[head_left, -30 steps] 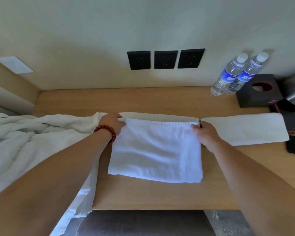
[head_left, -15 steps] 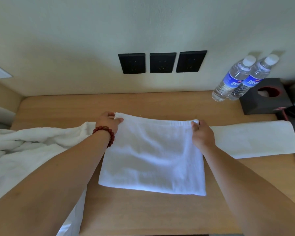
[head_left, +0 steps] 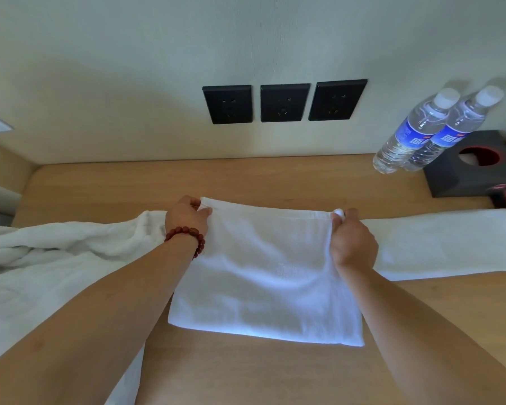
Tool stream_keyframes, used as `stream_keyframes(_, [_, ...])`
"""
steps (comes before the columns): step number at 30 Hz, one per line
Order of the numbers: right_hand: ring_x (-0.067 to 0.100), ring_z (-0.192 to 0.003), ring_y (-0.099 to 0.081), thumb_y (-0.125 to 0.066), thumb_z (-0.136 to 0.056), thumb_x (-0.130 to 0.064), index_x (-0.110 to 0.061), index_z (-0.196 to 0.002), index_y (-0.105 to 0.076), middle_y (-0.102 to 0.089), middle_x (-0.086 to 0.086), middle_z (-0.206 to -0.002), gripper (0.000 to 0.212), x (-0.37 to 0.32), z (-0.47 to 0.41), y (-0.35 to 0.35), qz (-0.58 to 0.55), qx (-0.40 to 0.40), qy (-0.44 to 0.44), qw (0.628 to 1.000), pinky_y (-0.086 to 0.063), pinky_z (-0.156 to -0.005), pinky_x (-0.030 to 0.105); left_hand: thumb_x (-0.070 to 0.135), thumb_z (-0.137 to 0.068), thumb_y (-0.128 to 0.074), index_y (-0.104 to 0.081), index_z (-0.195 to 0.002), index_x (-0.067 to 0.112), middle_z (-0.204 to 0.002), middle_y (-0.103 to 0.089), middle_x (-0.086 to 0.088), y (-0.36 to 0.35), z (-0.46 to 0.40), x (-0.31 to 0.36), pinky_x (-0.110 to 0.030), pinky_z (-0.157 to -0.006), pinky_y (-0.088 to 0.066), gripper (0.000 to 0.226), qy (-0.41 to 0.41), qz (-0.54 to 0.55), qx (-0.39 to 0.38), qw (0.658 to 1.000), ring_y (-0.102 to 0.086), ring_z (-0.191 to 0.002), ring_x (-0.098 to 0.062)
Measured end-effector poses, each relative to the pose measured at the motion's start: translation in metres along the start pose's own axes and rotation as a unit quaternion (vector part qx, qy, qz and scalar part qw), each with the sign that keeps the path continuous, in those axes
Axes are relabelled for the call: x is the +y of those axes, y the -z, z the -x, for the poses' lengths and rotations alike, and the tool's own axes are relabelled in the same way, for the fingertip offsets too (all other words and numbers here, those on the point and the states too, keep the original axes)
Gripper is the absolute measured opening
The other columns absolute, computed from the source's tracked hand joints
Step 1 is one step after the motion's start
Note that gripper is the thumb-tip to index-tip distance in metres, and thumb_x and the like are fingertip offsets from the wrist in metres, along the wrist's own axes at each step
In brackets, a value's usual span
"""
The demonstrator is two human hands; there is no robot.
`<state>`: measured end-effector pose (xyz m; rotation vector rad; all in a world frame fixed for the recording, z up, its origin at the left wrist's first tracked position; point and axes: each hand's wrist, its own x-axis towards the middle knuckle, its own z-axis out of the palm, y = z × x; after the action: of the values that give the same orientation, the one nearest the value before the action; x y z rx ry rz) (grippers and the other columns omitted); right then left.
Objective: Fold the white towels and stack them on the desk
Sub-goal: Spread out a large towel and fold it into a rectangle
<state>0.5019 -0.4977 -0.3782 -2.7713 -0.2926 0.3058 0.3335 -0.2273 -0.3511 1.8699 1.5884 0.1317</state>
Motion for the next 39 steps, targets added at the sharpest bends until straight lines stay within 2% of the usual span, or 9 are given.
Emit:
stream_keyframes(3, [0.038,-0.092,-0.067,-0.033,-0.107,-0.038,-0.013,-0.126,-0.048,-0.069,0.012,-0.104,0.035,-0.003,0.000,0.000,0.014,0.015,0.026,0.999,-0.042,-0.071,0.039,0.029,-0.091,-0.070,-0.064,-0.112,0.020,-0.101,-0.066,0.005,0.003,-0.001,-0.004,-0.035,-0.092,-0.050,0.023,-0.028,-0.009,0.019,0.999,-0.062,-0.104,-0.022])
stream_keyframes(7, [0.041,-0.095,-0.066,-0.033,-0.108,-0.035,-0.013,-0.141,-0.043,-0.062,0.013,-0.124,0.041,-0.003,0.001,0.002,0.040,0.019,0.054,0.998,-0.048,-0.075,0.042,0.024,-0.094,-0.065,-0.061,-0.124,0.018,-0.122,-0.062,-0.003,0.005,0.005,-0.008,-0.036,-0.093,-0.048,0.030,-0.167,-0.084,0.022,0.982,-0.058,-0.112,-0.023])
stream_keyframes(12, [0.040,-0.089,-0.061,-0.053,-0.101,-0.021,-0.006,-0.135,-0.052,-0.059,0.018,-0.109,0.037,0.004,0.008,-0.007,0.072,0.088,0.129,0.985,-0.049,-0.061,0.042,0.035,-0.091,-0.070,-0.037,-0.146,0.021,-0.140,-0.049,-0.008,0.003,0.007,-0.016,-0.042,-0.098,-0.049,0.066,-0.140,-0.064,0.035,0.987,-0.052,-0.125,-0.027])
stream_keyframes(17, [0.041,-0.124,-0.050,-0.055,-0.097,-0.019,-0.007,-0.137,-0.053,-0.050,0.021,-0.137,0.042,0.020,0.032,-0.020,0.093,0.149,0.218,0.960,-0.045,-0.098,0.053,0.041,-0.096,-0.059,-0.042,-0.144,0.014,-0.140,-0.050,-0.012,0.003,0.013,-0.034,-0.046,-0.103,-0.046,0.058,-0.147,-0.067,0.032,0.986,-0.049,-0.127,-0.031])
stream_keyframes(21, [0.044,-0.142,-0.035,-0.046,-0.100,-0.025,-0.009,-0.144,-0.051,-0.037,0.025,-0.154,0.047,0.020,0.044,-0.019,0.112,0.134,0.245,0.954,-0.021,-0.119,0.056,0.042,-0.099,-0.045,-0.051,-0.137,0.015,-0.140,-0.050,-0.012,0.002,0.029,-0.044,-0.052,-0.099,-0.043,0.047,-0.317,-0.202,0.112,0.920,-0.046,-0.126,-0.035])
stream_keyframes(25, [0.037,-0.149,-0.027,-0.031,-0.102,-0.042,-0.013,-0.151,-0.043,-0.033,0.019,-0.159,0.058,-0.002,0.057,-0.016,0.138,0.035,0.281,0.949,-0.016,-0.122,0.056,0.048,-0.100,-0.034,-0.040,-0.149,0.021,-0.158,-0.033,-0.014,-0.015,0.051,-0.047,-0.053,-0.118,-0.024,0.056,-0.459,-0.274,0.023,0.845,-0.025,-0.148,-0.031])
stream_keyframes(30, [0.033,-0.154,-0.013,-0.018,-0.102,-0.059,-0.022,-0.159,-0.024,-0.018,0.013,-0.166,0.068,-0.025,0.089,-0.036,0.126,-0.057,0.260,0.956,-0.005,-0.122,0.053,0.061,-0.100,-0.017,-0.016,-0.158,0.033,-0.167,0.003,-0.007,-0.041,0.072,-0.048,-0.058,-0.121,-0.011,0.065,-0.427,-0.361,-0.067,0.826,0.005,-0.154,-0.029])
stream_keyframes(33, [0.031,-0.154,-0.013,-0.021,-0.101,-0.062,-0.024,-0.160,-0.022,-0.018,0.012,-0.166,0.070,-0.020,0.095,-0.043,0.131,-0.053,0.260,0.955,-0.009,-0.123,0.054,0.067,-0.098,-0.006,0.005,-0.158,0.039,-0.164,0.023,0.000,-0.046,0.072,-0.054,-0.057,-0.121,0.002,0.067,-0.403,-0.380,-0.088,0.828,0.024,-0.150,-0.025])
stream_keyframes(39, [0.032,-0.154,-0.015,-0.026,-0.099,-0.067,-0.031,-0.160,-0.022,-0.022,0.007,-0.166,0.070,-0.006,0.089,-0.042,0.138,-0.042,0.282,0.949,-0.012,-0.123,0.056,0.070,-0.095,-0.003,0.021,-0.153,0.040,-0.160,0.033,0.004,-0.043,0.071,-0.051,-0.054,-0.120,0.010,0.070,-0.382,-0.392,-0.102,0.831,0.032,-0.147,-0.021])
